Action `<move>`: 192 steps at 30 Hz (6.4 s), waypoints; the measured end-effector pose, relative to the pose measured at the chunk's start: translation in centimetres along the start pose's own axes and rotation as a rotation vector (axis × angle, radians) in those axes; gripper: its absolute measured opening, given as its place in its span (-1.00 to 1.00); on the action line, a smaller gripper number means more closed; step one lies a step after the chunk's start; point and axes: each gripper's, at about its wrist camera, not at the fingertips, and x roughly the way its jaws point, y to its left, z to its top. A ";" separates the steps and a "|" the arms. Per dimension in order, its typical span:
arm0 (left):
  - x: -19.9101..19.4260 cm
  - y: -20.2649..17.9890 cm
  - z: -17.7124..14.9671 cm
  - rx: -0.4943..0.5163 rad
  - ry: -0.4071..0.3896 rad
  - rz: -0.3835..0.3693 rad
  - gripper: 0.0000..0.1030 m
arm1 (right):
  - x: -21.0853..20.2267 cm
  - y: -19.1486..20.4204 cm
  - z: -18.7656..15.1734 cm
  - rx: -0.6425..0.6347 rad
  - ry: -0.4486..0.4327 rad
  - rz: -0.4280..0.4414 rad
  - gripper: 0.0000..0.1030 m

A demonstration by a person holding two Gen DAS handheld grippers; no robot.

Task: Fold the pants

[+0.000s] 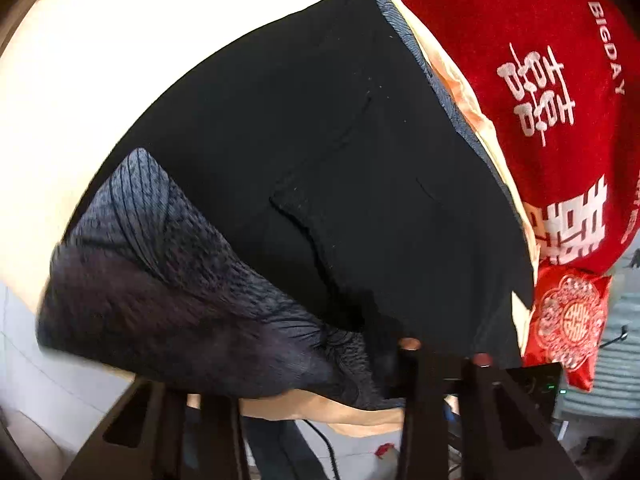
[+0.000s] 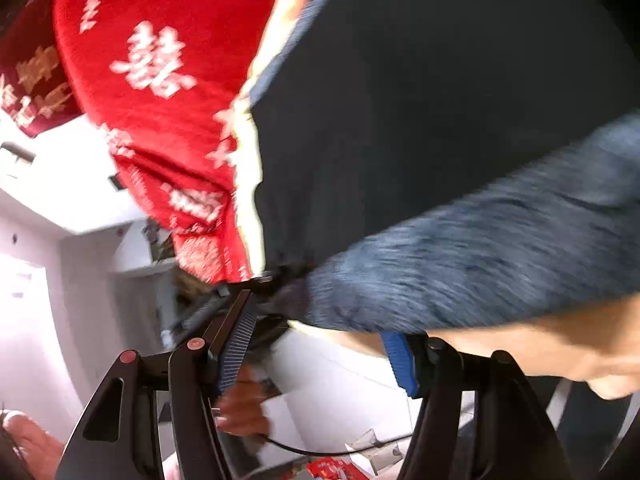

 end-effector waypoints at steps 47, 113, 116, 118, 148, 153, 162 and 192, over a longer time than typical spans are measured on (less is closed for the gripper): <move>6.4 -13.7 21.4 0.154 -0.153 0.290 -0.29 | -1.1 6.2 33.0 -0.067 0.128 -0.348 -0.75; 14.7 -34.2 -11.4 0.802 0.066 0.265 0.77 | -30.8 -11.7 2.8 0.046 -0.340 -0.643 0.18; 17.3 -35.7 -12.3 0.771 0.115 0.237 0.77 | -31.3 -13.3 3.0 0.057 -0.329 -0.580 0.18; 18.8 -36.5 -12.7 0.763 0.142 0.228 0.77 | -31.5 -13.9 3.3 0.048 -0.314 -0.522 0.18; 19.5 -50.8 -7.3 0.670 0.119 0.038 -0.81 | -43.8 1.0 22.5 -0.281 -0.358 -0.317 -0.95; 20.8 -54.5 -4.0 0.713 0.056 0.066 -0.55 | -43.7 1.9 31.8 -0.283 -0.359 -0.438 -0.95; 20.9 -53.2 -3.1 0.776 -0.069 0.292 0.62 | -41.0 -3.2 40.8 -0.215 -0.312 -0.637 -0.87; 26.7 -44.3 -2.0 0.652 -0.110 0.582 0.69 | -41.5 -4.5 31.8 -0.248 -0.441 -0.687 -0.83</move>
